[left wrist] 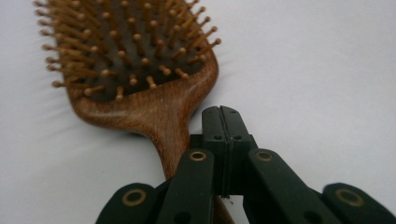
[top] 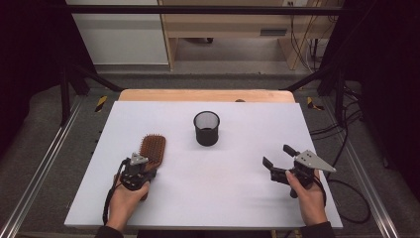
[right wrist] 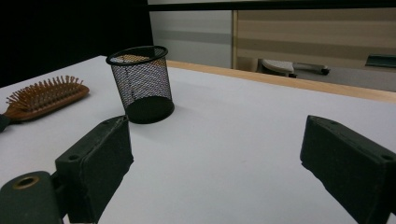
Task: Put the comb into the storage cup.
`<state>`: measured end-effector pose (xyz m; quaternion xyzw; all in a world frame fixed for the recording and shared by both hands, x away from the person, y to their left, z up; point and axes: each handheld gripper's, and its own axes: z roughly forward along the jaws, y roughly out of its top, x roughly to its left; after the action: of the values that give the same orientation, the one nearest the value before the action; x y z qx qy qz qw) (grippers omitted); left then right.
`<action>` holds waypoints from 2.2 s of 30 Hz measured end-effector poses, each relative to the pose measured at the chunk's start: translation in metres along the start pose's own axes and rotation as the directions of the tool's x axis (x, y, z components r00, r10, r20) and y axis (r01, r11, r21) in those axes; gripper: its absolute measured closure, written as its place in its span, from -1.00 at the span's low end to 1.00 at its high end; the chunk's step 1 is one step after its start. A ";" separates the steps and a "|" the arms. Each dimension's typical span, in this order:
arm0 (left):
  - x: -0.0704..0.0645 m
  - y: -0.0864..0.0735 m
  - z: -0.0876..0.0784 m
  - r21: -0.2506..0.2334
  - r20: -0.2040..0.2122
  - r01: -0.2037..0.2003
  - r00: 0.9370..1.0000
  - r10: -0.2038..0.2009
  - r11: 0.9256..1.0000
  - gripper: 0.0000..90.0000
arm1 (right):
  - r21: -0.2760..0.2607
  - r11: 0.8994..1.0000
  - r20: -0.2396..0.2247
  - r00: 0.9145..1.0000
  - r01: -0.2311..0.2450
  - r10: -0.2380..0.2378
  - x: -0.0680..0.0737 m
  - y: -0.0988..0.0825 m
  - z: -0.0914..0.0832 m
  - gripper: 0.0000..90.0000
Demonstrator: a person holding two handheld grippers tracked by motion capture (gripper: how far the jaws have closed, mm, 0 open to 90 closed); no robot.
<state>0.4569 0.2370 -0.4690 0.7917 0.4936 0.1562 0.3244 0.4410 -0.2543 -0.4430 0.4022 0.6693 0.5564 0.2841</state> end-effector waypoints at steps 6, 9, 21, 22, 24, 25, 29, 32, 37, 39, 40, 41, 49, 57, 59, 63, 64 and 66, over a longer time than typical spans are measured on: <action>0.012 -0.002 -0.008 -0.003 -0.016 0.010 1.000 -0.010 1.000 1.00 | 0.001 1.000 -0.002 1.000 0.001 -0.001 0.001 0.000 0.000 -0.80; 0.017 -0.002 -0.009 0.004 -0.021 0.008 1.000 -0.008 1.000 1.00 | 0.003 1.000 -0.003 1.000 0.000 0.000 0.001 0.000 0.000 -0.80; 0.022 0.002 -0.011 0.008 -0.020 -0.013 1.000 0.013 1.000 1.00 | 0.006 1.000 -0.006 1.000 0.002 -0.002 0.001 -0.001 0.000 -0.80; 0.022 0.002 -0.011 0.008 -0.019 -0.012 1.000 0.012 1.000 1.00 | 0.006 1.000 -0.006 1.000 0.001 -0.001 0.001 -0.001 0.000 -0.80; 0.023 0.002 -0.011 0.007 -0.025 -0.019 1.000 0.019 1.000 1.00 | 0.006 1.000 -0.006 1.000 0.002 -0.002 0.001 -0.001 0.000 -0.80; 0.024 0.002 -0.012 0.013 -0.026 -0.017 1.000 0.018 1.000 1.00 | 0.003 1.000 -0.007 1.000 -0.005 0.005 0.001 0.000 -0.001 -0.80; 0.026 0.003 -0.012 0.012 -0.026 -0.027 0.999 0.027 1.000 1.00 | -0.001 1.000 -0.014 1.000 -0.011 0.011 0.001 0.000 -0.001 -0.80; 0.026 0.003 -0.013 0.019 -0.027 -0.030 0.999 0.031 0.999 1.00 | -0.002 1.000 -0.017 1.000 -0.012 0.012 0.001 0.000 -0.001 -0.80; 0.025 0.004 -0.015 0.028 -0.028 -0.058 0.998 0.059 0.998 1.00 | -0.006 1.000 -0.017 1.000 -0.018 0.018 0.000 0.000 -0.001 -0.80; 0.024 0.005 -0.015 0.030 -0.019 -0.060 0.998 0.060 0.998 1.00 | -0.007 1.000 -0.018 1.000 -0.019 0.019 0.000 0.000 -0.001 -0.80; 0.023 0.006 -0.016 0.027 -0.015 -0.060 0.998 0.060 0.998 1.00 | -0.008 1.000 -0.019 1.000 -0.020 0.020 0.000 0.000 -0.002 -0.80; 0.023 0.007 -0.018 0.025 -0.011 -0.066 0.998 0.067 0.997 1.00 | -0.009 1.000 -0.020 1.000 -0.021 0.021 0.000 0.000 -0.002 -0.80; 0.020 0.021 -0.033 -0.018 0.000 -0.076 0.997 0.076 0.997 1.00 | -0.009 1.000 -0.022 1.000 -0.023 0.023 0.000 0.000 -0.002 -0.81; 0.025 0.040 -0.049 -0.005 -0.012 -0.118 0.993 0.118 0.993 1.00 | -0.012 1.000 -0.016 0.999 -0.028 0.028 -0.001 0.000 -0.005 -0.81; 0.025 0.041 -0.049 0.006 -0.011 -0.128 0.992 0.128 0.992 1.00 | -0.011 1.000 -0.013 0.999 -0.029 0.029 -0.001 -0.001 -0.006 -0.81; 0.024 0.038 -0.047 0.009 -0.019 -0.139 0.990 0.139 0.990 1.00 | -0.018 0.999 -0.014 0.999 -0.047 0.047 -0.001 -0.001 -0.010 -0.81; 0.025 0.037 -0.047 0.010 -0.023 -0.137 0.990 0.138 0.990 1.00 | -0.020 0.998 -0.017 0.998 -0.054 0.053 -0.001 -0.001 -0.011 -0.81; 0.026 0.036 -0.046 0.009 -0.025 -0.131 0.991 0.131 0.991 0.91 | -0.022 0.998 -0.022 0.998 -0.058 0.058 -0.001 -0.001 -0.012 -0.82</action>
<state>0.4672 0.2653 -0.4128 0.8215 0.4452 0.1855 0.3043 0.4313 -0.2614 -0.4415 0.4123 0.6539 0.5763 0.2653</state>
